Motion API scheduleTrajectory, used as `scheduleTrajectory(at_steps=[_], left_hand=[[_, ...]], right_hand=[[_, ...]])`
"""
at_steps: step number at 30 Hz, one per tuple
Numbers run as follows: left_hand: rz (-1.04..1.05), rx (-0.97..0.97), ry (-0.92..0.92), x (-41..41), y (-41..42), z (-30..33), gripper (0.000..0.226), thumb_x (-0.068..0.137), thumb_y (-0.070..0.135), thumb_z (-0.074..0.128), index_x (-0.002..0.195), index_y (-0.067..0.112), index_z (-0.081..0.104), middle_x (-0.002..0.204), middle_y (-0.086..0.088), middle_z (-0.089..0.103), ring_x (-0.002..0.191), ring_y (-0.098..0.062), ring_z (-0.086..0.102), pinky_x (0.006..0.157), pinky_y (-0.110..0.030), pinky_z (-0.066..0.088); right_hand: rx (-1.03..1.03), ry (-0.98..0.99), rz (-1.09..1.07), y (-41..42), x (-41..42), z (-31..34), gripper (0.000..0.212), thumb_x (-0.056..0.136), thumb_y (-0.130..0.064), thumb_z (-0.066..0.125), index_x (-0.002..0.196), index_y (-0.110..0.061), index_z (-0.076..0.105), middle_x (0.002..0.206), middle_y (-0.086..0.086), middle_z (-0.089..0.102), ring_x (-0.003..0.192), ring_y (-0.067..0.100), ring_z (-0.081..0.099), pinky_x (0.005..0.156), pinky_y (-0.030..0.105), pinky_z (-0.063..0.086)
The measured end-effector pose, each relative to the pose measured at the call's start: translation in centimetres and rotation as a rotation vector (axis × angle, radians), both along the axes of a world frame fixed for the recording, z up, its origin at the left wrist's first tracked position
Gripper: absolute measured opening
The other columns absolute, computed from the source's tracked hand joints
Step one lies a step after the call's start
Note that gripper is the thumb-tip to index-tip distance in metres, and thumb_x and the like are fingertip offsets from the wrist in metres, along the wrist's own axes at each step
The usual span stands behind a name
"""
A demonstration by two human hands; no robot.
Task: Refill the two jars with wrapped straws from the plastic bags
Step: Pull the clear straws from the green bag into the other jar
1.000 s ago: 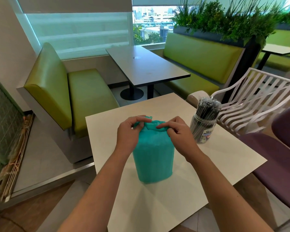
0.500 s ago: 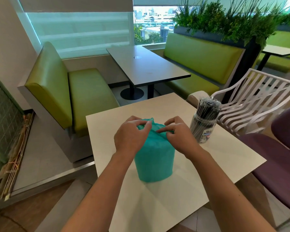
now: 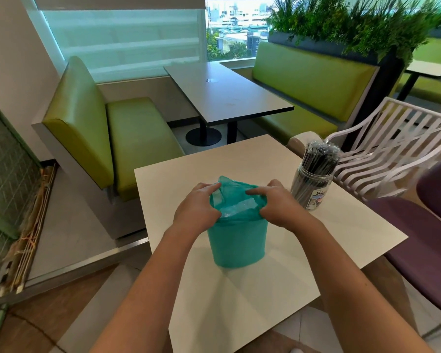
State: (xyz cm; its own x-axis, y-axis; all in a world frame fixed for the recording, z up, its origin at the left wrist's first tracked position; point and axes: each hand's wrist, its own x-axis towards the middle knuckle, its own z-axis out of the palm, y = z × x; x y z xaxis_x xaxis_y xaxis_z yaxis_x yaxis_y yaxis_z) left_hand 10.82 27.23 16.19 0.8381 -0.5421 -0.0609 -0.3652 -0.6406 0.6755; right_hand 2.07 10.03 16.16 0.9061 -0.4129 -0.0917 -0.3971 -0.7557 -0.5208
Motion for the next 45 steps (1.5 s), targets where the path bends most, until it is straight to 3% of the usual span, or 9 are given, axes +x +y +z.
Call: scheduleTrajectory(at_steps=[10, 16, 19, 26, 31, 33, 35, 38, 45], left_hand=[[-0.035, -0.240, 0.194, -0.4, 0.6, -1.8, 0.076, 0.082, -0.013, 0.058, 0.142, 0.031, 0.048, 0.139, 0.009, 0.044, 0.119, -0.017, 0.051, 0.097, -0.028, 0.049], [0.065, -0.343, 0.064, -0.9, 0.7, -3.3, 0.050, 0.083, -0.008, 0.063, 0.096, 0.039, 0.074, 0.137, 0.004, 0.053, 0.127, -0.016, 0.046, 0.099, -0.018, 0.036], [0.061, -0.277, 0.075, -0.9, 0.6, -4.0, 0.047, 0.084, -0.004, 0.066, 0.107, 0.036, 0.072, 0.144, 0.001, 0.048, 0.132, -0.021, 0.043, 0.104, -0.022, 0.034], [0.028, -0.305, 0.184, -0.9, 0.7, -4.4, 0.070, 0.080, -0.009, 0.068, 0.137, 0.030, 0.054, 0.134, 0.003, 0.055, 0.104, -0.010, 0.055, 0.082, -0.016, 0.046], [0.079, -0.407, 0.219, -0.5, 0.9, -4.9, 0.062, 0.081, -0.005, 0.069, 0.131, 0.029, 0.057, 0.123, 0.009, 0.061, 0.098, -0.010, 0.060, 0.072, -0.009, 0.048], [0.102, -0.468, 0.233, -0.5, 1.1, -5.1, 0.057, 0.080, -0.005, 0.071, 0.125, 0.029, 0.059, 0.119, 0.012, 0.061, 0.096, -0.010, 0.061, 0.070, -0.011, 0.049], [0.115, -0.517, 0.243, -0.5, 1.2, -5.2, 0.052, 0.080, -0.004, 0.073, 0.116, 0.031, 0.060, 0.113, 0.015, 0.062, 0.095, -0.007, 0.061, 0.067, -0.011, 0.050], [0.118, -0.558, 0.251, -0.6, 1.3, -5.4, 0.045, 0.082, -0.002, 0.073, 0.112, 0.030, 0.061, 0.106, 0.020, 0.062, 0.094, -0.003, 0.061, 0.064, -0.009, 0.049], [0.163, -0.580, 0.317, -0.3, 0.0, -5.8, 0.025, 0.084, 0.022, 0.072, 0.102, 0.036, 0.061, 0.123, -0.001, 0.057, 0.107, -0.014, 0.061, 0.090, -0.034, 0.056]], right_hand=[[0.267, 0.155, 0.064, 0.3, -0.9, -0.5, 0.083, 0.084, 0.010, 0.051, 0.153, -0.028, 0.026, 0.145, 0.006, 0.040, 0.105, 0.014, 0.044, 0.082, 0.020, 0.040], [0.367, 0.061, -0.012, -0.3, -1.3, -1.6, 0.083, 0.080, 0.015, 0.051, 0.150, -0.025, 0.033, 0.141, 0.005, 0.040, 0.105, 0.017, 0.048, 0.077, 0.023, 0.049], [0.400, 0.075, -0.021, -0.4, -1.5, -2.5, 0.086, 0.078, 0.015, 0.053, 0.146, -0.034, 0.033, 0.132, 0.006, 0.037, 0.103, 0.026, 0.054, 0.065, 0.028, 0.057], [0.435, 0.100, -0.082, -0.7, -1.4, -4.1, 0.074, 0.081, 0.012, 0.050, 0.136, -0.035, 0.034, 0.120, 0.006, 0.043, 0.091, 0.019, 0.054, 0.062, 0.027, 0.056], [0.261, 0.007, -0.155, -0.9, -0.9, -4.3, 0.058, 0.084, -0.001, 0.051, 0.138, -0.022, 0.049, 0.124, 0.004, 0.035, 0.125, 0.025, 0.035, 0.107, 0.035, 0.038], [0.237, -0.138, -0.233, -0.9, -0.9, -4.0, 0.041, 0.081, -0.003, 0.060, 0.119, -0.020, 0.061, 0.116, 0.004, 0.035, 0.119, 0.021, 0.037, 0.101, 0.021, 0.037], [0.227, -0.260, -0.276, -1.0, -1.0, -3.6, 0.032, 0.077, 0.006, 0.062, 0.097, -0.018, 0.063, 0.111, 0.006, 0.039, 0.102, 0.016, 0.045, 0.075, 0.003, 0.040], [0.218, -0.349, -0.260, -1.1, -1.0, -3.1, 0.032, 0.078, 0.013, 0.059, 0.089, -0.017, 0.067, 0.103, 0.005, 0.045, 0.082, 0.010, 0.046, 0.062, -0.002, 0.036], [0.230, -0.427, -0.170, 0.1, 0.5, -2.4, 0.012, 0.087, -0.019, 0.069, 0.089, -0.029, 0.064, 0.124, -0.006, 0.036, 0.118, 0.010, 0.034, 0.096, 0.018, 0.030]])
